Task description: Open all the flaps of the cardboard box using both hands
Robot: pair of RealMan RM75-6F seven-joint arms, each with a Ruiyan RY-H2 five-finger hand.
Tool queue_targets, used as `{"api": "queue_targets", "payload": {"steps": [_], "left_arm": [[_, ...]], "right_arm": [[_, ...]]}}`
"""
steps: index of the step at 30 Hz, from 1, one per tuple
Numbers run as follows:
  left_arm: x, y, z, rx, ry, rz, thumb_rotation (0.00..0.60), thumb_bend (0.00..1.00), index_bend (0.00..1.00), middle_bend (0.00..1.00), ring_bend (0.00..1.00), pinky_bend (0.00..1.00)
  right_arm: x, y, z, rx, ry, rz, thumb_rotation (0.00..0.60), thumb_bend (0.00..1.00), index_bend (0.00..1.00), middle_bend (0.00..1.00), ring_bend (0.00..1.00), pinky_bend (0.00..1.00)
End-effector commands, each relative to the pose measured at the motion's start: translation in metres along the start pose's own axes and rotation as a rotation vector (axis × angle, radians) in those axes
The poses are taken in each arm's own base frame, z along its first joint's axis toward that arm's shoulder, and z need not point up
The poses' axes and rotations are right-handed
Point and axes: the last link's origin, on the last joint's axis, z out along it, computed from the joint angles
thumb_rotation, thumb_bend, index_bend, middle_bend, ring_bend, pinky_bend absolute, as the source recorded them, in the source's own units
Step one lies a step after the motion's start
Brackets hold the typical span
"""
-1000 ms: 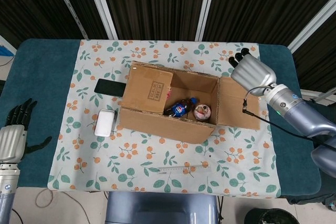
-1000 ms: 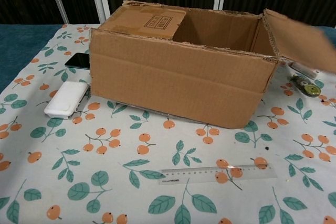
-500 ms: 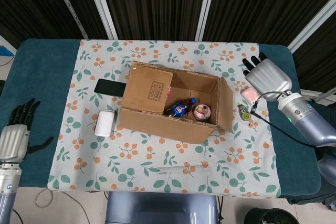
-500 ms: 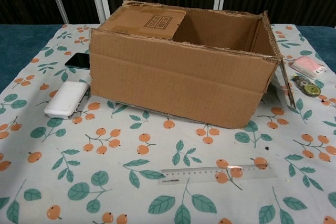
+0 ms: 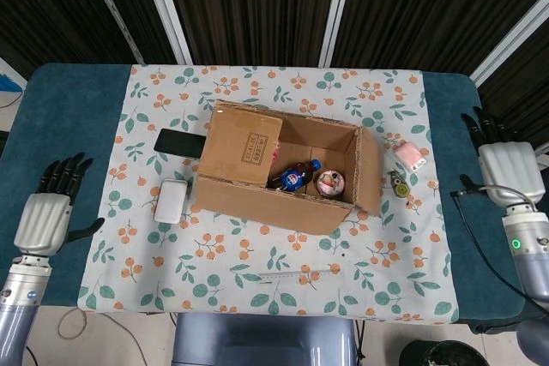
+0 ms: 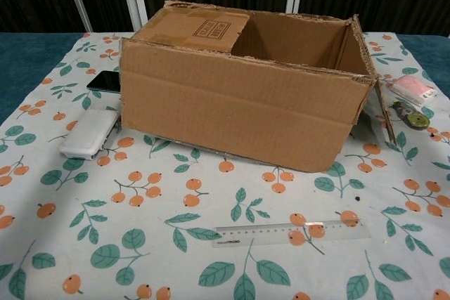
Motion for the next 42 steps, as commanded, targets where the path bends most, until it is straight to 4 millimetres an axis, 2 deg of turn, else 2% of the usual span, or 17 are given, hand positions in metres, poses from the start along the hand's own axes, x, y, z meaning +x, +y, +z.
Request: {"api": "queue_targets", "payload": {"steps": [1,5,9,15,21,28,31,36,42], "left_arm": [[0.014,0.019,0.023,-0.095,-0.056,0.071,0.6,0.15,0.0,0.0,0.0,0.05],[0.032,0.046,0.053,-0.202,-0.087,0.163,0.6,0.19,0.0,0.0,0.0,0.05],[0.047,0.078,0.083,-0.312,-0.106,0.229,0.6,0.32,0.0,0.0,0.0,0.05],[0.062,0.135,0.127,-0.498,-0.138,0.374,0.6,0.54,0.0,0.0,0.0,0.11],[0.062,0.189,0.165,-0.663,-0.195,0.536,0.6,0.68,0.04,0.06,0.03,0.2],[0.044,0.256,0.191,-0.835,-0.24,0.7,0.6,0.76,0.11,0.17,0.12,0.28],[0.031,0.274,0.198,-0.876,-0.253,0.745,0.6,0.77,0.14,0.2,0.15,0.29],[0.004,0.296,0.209,-0.9,-0.3,0.782,0.6,0.81,0.19,0.26,0.2,0.33],[-0.021,0.307,0.217,-0.907,-0.352,0.829,0.6,0.84,0.23,0.28,0.2,0.33]], "right_arm": [[-0.022,0.009,-0.027,-0.05,-0.018,0.068,0.6,0.28,0.03,0.0,0.09,0.24],[-0.038,0.02,-0.048,-0.09,-0.012,0.1,0.6,0.31,0.03,0.0,0.09,0.24],[-0.049,0.027,-0.057,-0.103,0.002,0.119,0.6,0.34,0.03,0.0,0.09,0.24],[-0.062,0.035,-0.061,-0.106,0.019,0.145,0.6,0.38,0.03,0.0,0.09,0.24],[-0.07,0.039,-0.061,-0.106,0.032,0.185,0.6,0.4,0.04,0.0,0.09,0.24],[-0.073,0.044,-0.061,-0.109,0.034,0.21,0.6,0.41,0.06,0.0,0.09,0.24],[-0.074,0.046,-0.061,-0.116,0.03,0.223,0.6,0.41,0.06,0.0,0.09,0.24],[-0.074,0.049,-0.06,-0.127,0.02,0.247,0.6,0.43,0.07,0.0,0.09,0.24],[-0.074,0.052,-0.059,-0.134,0.018,0.258,0.6,0.43,0.09,0.0,0.09,0.24]]}}
